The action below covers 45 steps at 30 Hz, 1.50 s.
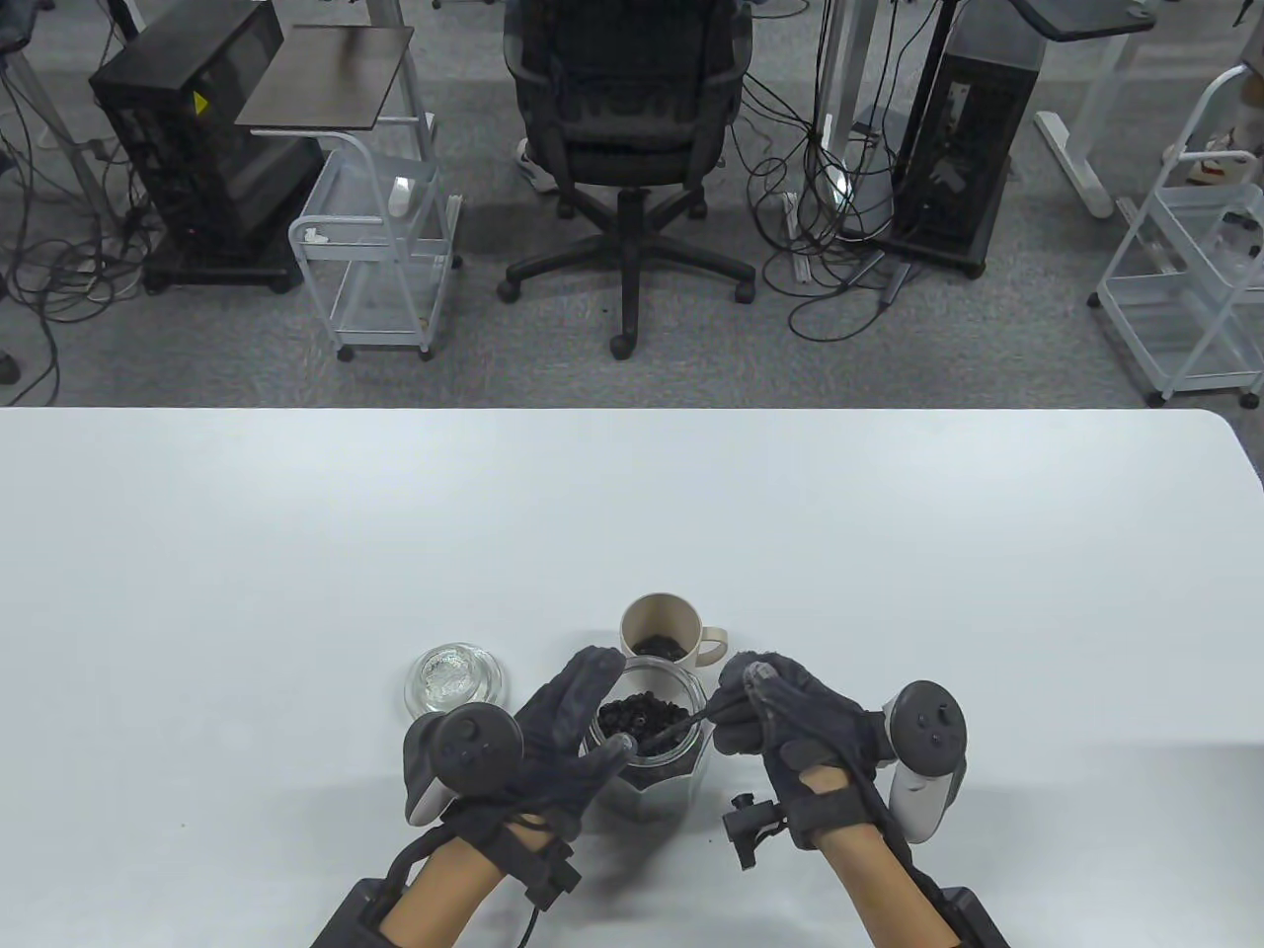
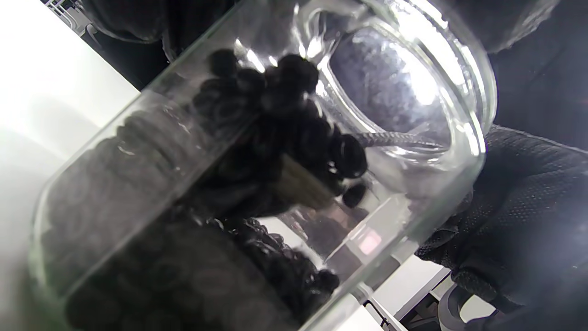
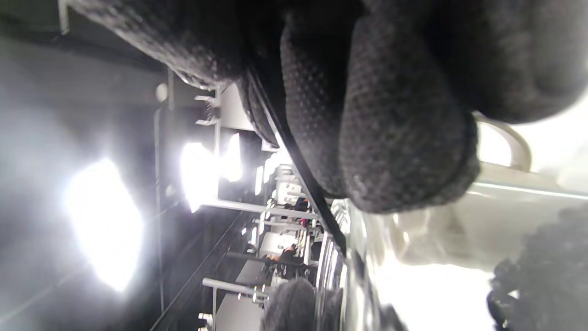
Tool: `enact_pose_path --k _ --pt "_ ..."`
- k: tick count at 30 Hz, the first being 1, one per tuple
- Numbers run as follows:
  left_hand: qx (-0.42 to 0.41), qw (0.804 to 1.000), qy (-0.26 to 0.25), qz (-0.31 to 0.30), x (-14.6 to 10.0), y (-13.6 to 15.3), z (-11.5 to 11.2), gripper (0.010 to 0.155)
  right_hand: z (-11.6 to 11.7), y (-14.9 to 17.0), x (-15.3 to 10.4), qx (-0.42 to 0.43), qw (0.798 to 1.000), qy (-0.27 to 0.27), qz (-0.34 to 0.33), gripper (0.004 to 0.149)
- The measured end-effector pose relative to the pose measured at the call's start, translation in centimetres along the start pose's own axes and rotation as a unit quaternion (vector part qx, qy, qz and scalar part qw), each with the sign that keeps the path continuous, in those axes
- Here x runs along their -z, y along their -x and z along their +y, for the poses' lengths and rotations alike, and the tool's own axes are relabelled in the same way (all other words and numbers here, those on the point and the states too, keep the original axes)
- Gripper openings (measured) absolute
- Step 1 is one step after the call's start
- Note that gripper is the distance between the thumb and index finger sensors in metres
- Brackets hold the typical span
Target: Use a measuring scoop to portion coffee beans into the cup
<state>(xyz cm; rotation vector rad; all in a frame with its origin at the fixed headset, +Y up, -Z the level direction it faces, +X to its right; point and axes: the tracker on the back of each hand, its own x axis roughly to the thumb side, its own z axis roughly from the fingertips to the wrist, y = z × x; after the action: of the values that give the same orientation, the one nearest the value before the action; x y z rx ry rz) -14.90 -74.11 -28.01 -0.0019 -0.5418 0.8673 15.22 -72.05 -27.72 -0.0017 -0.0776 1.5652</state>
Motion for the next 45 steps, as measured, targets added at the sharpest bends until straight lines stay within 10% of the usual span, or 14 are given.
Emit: enact_pose_path --k 13,45 --pt "0.000 1.000 0.001 0.002 0.0 0.0 0.0 0.085 -3.1 2.5 0.4 0.138 0.982 0.062 0.116 0.040" --pt "-0.001 1.000 0.002 0.002 0.0 0.1 0.0 0.085 -5.9 1.9 0.3 0.254 0.952 0.131 0.106 0.042"
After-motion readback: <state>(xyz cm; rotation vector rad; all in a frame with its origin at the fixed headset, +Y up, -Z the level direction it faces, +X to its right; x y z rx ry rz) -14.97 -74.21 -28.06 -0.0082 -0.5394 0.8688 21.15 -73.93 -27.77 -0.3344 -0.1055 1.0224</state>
